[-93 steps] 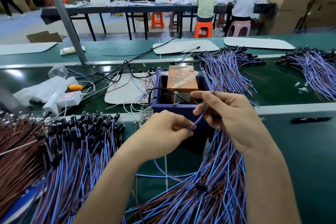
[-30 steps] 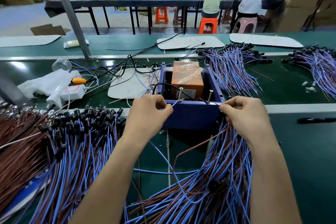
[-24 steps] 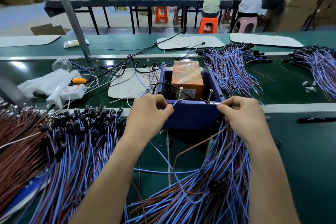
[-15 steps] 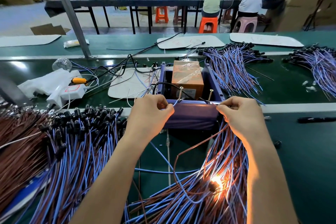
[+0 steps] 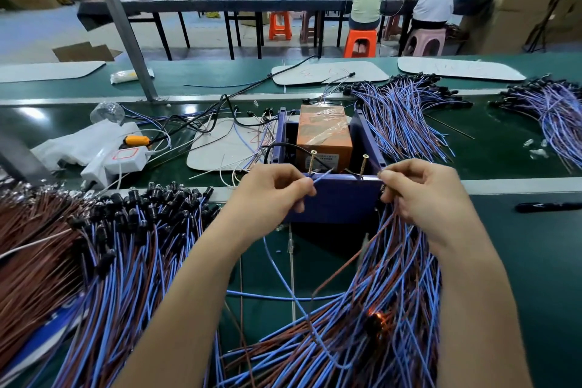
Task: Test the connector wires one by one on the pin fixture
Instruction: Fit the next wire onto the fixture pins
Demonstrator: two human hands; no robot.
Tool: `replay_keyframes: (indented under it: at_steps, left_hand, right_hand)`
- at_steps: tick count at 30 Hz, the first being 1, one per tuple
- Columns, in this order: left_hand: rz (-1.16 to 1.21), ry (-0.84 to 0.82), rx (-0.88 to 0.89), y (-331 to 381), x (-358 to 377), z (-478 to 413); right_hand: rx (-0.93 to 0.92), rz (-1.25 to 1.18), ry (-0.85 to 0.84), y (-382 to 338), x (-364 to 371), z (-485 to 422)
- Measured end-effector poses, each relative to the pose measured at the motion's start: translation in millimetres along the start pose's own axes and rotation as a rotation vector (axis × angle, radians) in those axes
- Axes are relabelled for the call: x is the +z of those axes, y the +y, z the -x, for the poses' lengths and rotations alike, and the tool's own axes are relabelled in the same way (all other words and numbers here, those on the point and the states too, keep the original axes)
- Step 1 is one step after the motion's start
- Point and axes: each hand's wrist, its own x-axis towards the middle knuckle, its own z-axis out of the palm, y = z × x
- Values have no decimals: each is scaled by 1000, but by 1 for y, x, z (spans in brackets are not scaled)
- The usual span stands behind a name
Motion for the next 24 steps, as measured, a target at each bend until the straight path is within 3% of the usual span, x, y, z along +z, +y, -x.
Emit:
replay_keyframes:
  at_steps: [5, 7, 11, 17, 20, 23, 24]
  left_hand:
    - [524, -358, -81, 15, 2, 10]
    - [659, -393, -115, 18, 3, 12]
    - [713, -213, -76, 20, 7, 10]
    - [725, 172, -21, 17, 0, 4]
    - [839, 244, 27, 15, -6, 3]
    - [845, 313, 112, 15, -9, 1]
    - [891, 320, 167, 14, -11, 1]
  right_hand:
    - [-19, -433, -177, -23, 8, 16]
    - [-72, -469, -229, -27, 15, 20]
    - [-110, -486, -246, -33, 27, 26]
    - [-67, -540, -539, -41, 68, 45]
    - [-162, -368, -477, -43, 80, 56]
    - [-258, -40, -290, -39, 81, 57]
    - [-254, 87, -305, -38, 80, 55]
